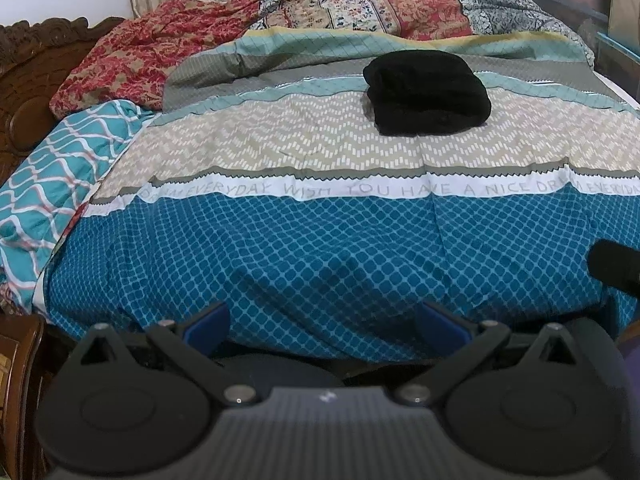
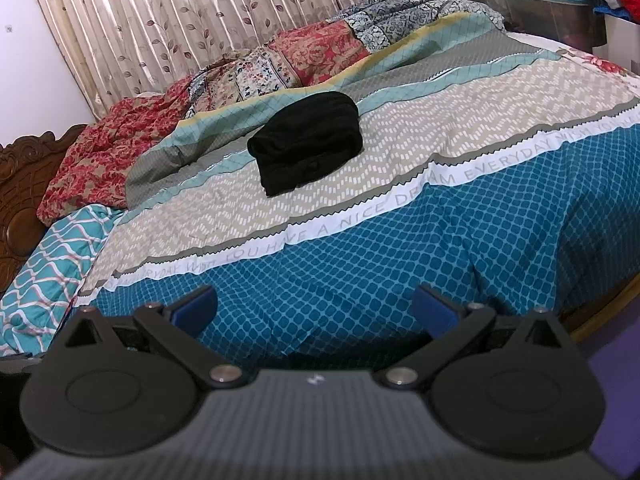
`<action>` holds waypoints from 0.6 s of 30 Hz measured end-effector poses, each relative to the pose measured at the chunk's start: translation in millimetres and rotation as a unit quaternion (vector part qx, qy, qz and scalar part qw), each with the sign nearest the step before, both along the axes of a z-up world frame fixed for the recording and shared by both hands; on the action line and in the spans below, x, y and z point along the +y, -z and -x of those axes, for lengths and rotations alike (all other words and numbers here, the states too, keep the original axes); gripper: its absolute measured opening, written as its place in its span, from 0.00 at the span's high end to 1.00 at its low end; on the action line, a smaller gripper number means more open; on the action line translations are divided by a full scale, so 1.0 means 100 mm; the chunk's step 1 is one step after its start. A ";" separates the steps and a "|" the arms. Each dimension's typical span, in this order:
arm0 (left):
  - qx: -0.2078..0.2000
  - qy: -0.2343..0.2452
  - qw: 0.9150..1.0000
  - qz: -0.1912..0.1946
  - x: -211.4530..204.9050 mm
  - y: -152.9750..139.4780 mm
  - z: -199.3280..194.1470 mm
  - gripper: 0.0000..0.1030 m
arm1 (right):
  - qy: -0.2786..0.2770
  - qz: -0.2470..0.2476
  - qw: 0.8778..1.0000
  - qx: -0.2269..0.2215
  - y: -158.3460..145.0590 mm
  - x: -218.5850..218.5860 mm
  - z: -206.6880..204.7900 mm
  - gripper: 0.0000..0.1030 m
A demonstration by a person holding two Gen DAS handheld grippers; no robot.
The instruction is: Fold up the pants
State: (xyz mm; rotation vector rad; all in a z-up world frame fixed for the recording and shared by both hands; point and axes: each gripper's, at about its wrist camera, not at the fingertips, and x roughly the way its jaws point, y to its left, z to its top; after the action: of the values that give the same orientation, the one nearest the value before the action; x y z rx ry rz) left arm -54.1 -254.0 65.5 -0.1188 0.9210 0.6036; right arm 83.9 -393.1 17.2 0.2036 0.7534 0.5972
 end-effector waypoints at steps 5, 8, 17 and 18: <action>0.006 0.001 1.000 0.004 -0.01 0.03 -0.01 0.00 | 0.000 0.000 1.000 0.002 0.01 0.00 0.00 0.00; 0.011 0.001 1.000 0.009 0.00 0.05 -0.01 0.00 | -0.001 0.000 1.000 0.003 0.01 -0.02 -0.02 0.00; 0.017 0.001 1.000 0.014 0.00 0.07 -0.01 0.00 | 0.000 0.000 1.000 0.006 0.02 -0.01 -0.01 0.00; 0.017 0.001 1.000 0.014 0.00 0.07 -0.01 0.00 | 0.000 0.000 1.000 0.006 0.02 -0.01 -0.01 0.00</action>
State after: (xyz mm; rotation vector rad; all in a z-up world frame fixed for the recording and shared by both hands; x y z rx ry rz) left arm -52.8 -253.9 58.8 -0.1327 0.9635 0.5923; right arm 84.9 -393.9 15.5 0.2069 0.7648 0.5965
